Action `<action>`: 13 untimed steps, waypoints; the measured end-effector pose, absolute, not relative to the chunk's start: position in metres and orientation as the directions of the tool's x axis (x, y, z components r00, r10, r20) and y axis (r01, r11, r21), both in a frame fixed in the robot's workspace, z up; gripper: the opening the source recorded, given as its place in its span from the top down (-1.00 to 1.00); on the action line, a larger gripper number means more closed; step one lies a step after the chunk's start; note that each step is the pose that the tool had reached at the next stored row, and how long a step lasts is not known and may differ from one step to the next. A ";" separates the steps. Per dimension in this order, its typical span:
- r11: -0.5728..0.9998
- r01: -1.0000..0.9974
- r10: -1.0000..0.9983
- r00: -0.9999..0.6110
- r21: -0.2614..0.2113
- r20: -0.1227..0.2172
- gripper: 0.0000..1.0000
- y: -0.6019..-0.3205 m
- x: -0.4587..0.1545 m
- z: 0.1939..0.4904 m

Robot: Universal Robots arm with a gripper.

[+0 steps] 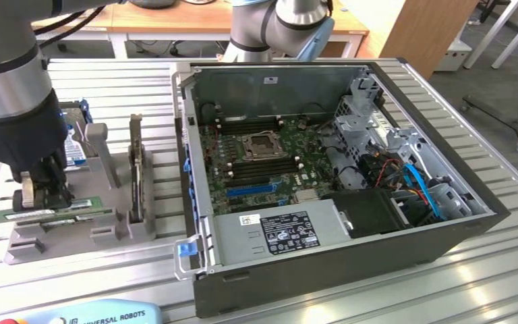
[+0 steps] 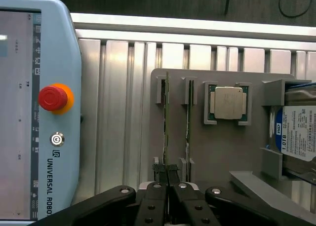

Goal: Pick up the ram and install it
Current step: 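Pick up the ram and move it above insertion slot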

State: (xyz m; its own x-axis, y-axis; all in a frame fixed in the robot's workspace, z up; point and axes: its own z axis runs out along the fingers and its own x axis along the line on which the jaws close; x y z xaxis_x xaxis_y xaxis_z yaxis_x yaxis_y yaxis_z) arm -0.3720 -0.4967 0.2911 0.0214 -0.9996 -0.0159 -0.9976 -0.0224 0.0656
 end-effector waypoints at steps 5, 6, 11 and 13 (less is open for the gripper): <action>-0.022 -0.998 -1.000 0.021 0.066 -0.016 0.77 -0.497 -0.371 0.304; -0.022 -0.998 -1.000 0.021 0.066 -0.016 0.77 -0.497 -0.371 0.306; -0.022 -0.998 -1.000 0.021 0.066 -0.016 0.77 -0.497 -0.370 0.318; -0.022 -0.998 -1.000 0.021 0.066 -0.016 0.77 -0.497 -0.370 0.323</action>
State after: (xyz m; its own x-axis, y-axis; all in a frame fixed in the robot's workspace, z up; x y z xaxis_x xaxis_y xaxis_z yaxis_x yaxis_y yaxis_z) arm -0.3702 -0.4967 0.3227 0.0214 -0.9996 -0.0159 -0.9976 -0.0224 0.0656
